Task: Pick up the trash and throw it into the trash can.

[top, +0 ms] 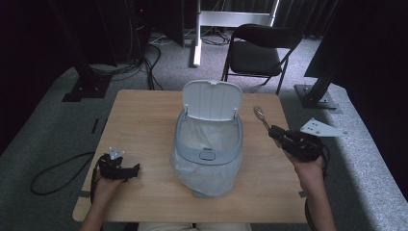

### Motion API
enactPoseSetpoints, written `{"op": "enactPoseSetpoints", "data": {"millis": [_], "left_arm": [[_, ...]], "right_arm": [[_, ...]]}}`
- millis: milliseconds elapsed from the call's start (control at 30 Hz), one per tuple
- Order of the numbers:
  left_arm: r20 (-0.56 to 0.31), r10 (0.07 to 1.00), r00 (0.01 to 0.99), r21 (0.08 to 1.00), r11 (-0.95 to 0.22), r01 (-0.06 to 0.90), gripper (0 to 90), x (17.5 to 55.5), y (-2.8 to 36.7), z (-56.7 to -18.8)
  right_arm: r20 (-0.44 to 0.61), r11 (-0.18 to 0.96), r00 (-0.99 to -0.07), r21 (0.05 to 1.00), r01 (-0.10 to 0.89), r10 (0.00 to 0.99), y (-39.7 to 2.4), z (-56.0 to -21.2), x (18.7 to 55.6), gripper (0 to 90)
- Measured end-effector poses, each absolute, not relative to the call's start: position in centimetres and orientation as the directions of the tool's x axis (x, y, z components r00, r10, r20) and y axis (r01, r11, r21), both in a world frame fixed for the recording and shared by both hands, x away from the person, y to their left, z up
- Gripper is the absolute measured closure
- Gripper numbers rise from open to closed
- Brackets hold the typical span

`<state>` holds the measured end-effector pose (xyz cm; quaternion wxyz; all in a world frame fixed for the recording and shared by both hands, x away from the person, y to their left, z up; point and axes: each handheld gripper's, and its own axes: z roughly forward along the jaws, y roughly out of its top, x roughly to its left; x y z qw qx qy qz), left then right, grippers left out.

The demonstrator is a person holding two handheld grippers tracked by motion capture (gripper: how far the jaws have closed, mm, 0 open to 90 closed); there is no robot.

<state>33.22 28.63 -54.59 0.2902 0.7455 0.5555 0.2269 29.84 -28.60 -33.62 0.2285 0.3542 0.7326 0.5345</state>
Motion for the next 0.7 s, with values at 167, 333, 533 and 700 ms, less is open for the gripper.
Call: {"op": "enactPoseSetpoints", "data": {"millis": [167,333,533,700], "left_arm": [[0.016,0.960,0.280,0.685,-0.215,0.697,1.6,33.2,28.6,-54.6],[0.016,0.960,0.279,0.685,-0.214,0.696,1.6,33.2,28.6,-54.6],[0.016,0.960,0.279,0.685,-0.214,0.696,1.6,33.2,28.6,-54.6],[0.016,0.960,0.280,0.685,-0.214,0.697,1.6,33.2,28.6,-54.6]], "right_arm": [[0.030,0.179,-0.682,0.956,0.234,0.731,-27.7,-32.0,29.5,79.7],[0.003,0.185,-0.716,0.965,0.184,0.698,-26.5,-30.2,29.2,79.6],[-0.029,0.206,-0.753,0.968,0.143,0.658,-24.7,-28.7,29.2,79.6],[-0.043,0.227,-0.778,0.965,0.130,0.627,-22.9,-27.9,29.8,79.6]]}}
